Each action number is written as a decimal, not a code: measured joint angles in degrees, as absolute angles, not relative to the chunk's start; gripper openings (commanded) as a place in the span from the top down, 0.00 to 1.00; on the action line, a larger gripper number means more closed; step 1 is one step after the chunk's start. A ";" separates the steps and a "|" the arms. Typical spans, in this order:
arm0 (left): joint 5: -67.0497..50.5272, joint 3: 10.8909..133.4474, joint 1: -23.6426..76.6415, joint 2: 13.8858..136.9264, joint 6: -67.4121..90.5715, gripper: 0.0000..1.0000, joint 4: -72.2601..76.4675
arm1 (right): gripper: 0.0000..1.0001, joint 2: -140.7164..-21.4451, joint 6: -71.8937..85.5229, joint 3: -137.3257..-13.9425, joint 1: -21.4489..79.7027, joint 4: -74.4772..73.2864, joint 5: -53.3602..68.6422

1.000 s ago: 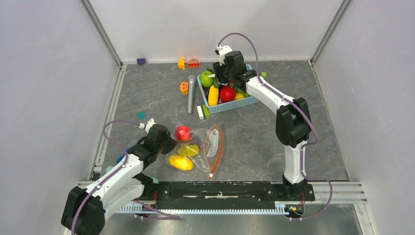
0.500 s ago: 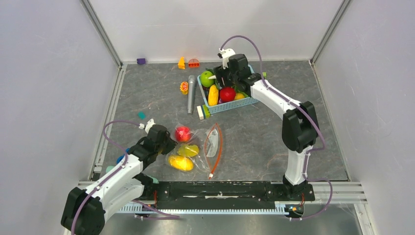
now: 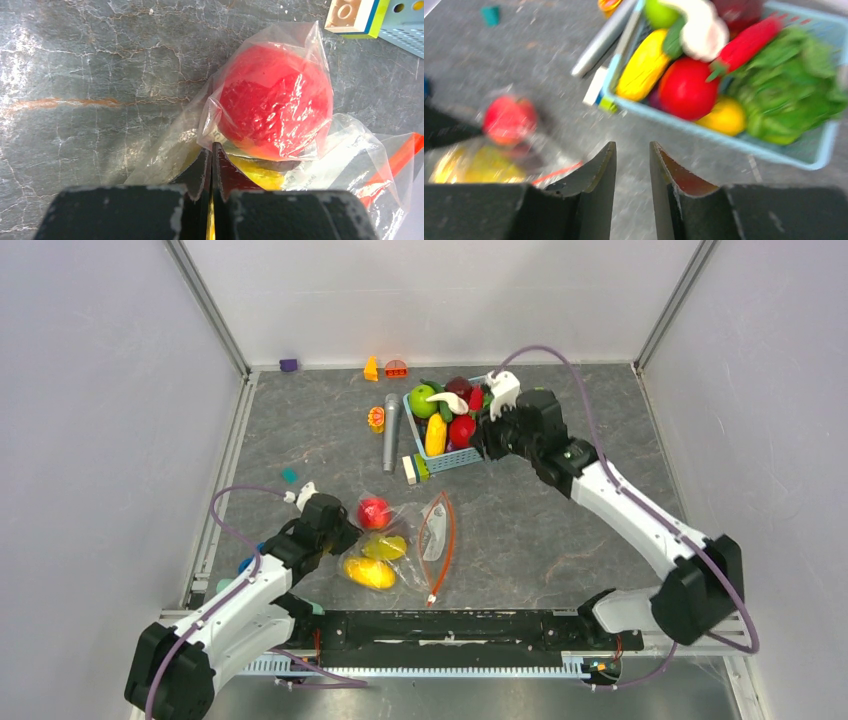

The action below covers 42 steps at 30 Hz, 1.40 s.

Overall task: Open the zip-top bag and remove the fake food
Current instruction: Place the fake vegetable in the zipper food storage bag, then pick up the fake fruit from the zipper food storage bag.

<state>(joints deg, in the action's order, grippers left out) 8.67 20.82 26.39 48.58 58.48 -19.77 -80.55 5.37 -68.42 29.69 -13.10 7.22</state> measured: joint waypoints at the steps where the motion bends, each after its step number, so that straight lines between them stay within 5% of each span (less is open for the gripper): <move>1: 8.56 21.08 26.39 48.58 58.48 0.98 -19.97 | 0.67 -78.08 5.80 -65.34 30.52 -12.64 8.47; 12: 7.51 23.92 26.50 49.06 58.48 0.98 -20.78 | 0.74 -69.97 8.08 -43.62 51.51 -8.40 12.91; 28: 13.34 33.32 42.26 50.98 62.78 0.98 -22.63 | 0.74 -74.37 12.10 -29.89 55.68 12.49 12.49; 42: 20.16 33.41 43.38 51.27 64.12 0.98 -27.55 | 0.64 -73.93 13.72 -24.73 56.40 17.50 10.28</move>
<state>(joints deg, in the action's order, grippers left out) 20.16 33.41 43.38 51.27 64.12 -27.55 -73.93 13.72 -24.73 56.40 17.50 10.28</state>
